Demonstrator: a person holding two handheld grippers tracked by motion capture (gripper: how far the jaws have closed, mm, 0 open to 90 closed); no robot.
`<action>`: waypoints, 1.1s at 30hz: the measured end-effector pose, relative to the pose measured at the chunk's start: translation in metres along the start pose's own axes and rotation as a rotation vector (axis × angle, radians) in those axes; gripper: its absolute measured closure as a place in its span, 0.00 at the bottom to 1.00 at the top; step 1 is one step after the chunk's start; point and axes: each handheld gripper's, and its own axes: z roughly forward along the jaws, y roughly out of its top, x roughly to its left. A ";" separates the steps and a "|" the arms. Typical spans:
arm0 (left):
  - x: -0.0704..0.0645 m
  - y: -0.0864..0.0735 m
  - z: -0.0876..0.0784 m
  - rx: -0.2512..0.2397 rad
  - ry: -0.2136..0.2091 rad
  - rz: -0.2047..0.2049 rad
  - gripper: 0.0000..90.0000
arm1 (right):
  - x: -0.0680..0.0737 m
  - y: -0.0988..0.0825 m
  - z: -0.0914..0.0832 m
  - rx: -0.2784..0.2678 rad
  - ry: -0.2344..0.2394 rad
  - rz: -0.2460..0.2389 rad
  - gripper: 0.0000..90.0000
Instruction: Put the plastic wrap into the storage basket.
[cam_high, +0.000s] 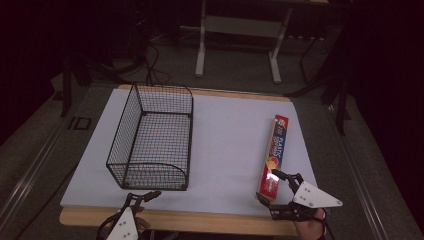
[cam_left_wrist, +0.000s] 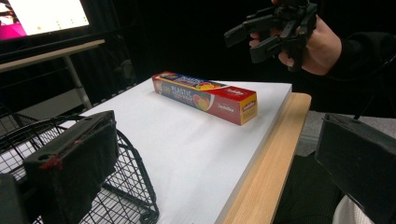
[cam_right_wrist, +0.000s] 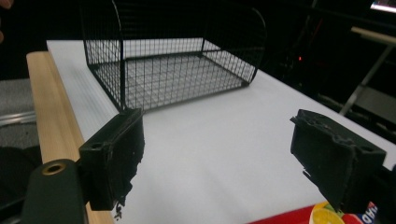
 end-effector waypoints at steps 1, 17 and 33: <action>0.000 0.000 0.000 -0.001 0.000 0.000 0.00 | 0.000 0.001 0.000 0.012 0.000 0.004 0.22; 0.002 -0.001 0.003 0.003 -0.002 0.005 0.00 | 0.007 0.013 0.013 0.096 -0.038 -0.063 0.12; 0.001 0.000 0.002 -0.003 -0.016 0.004 0.00 | -0.017 0.037 0.035 0.147 -0.162 0.005 0.12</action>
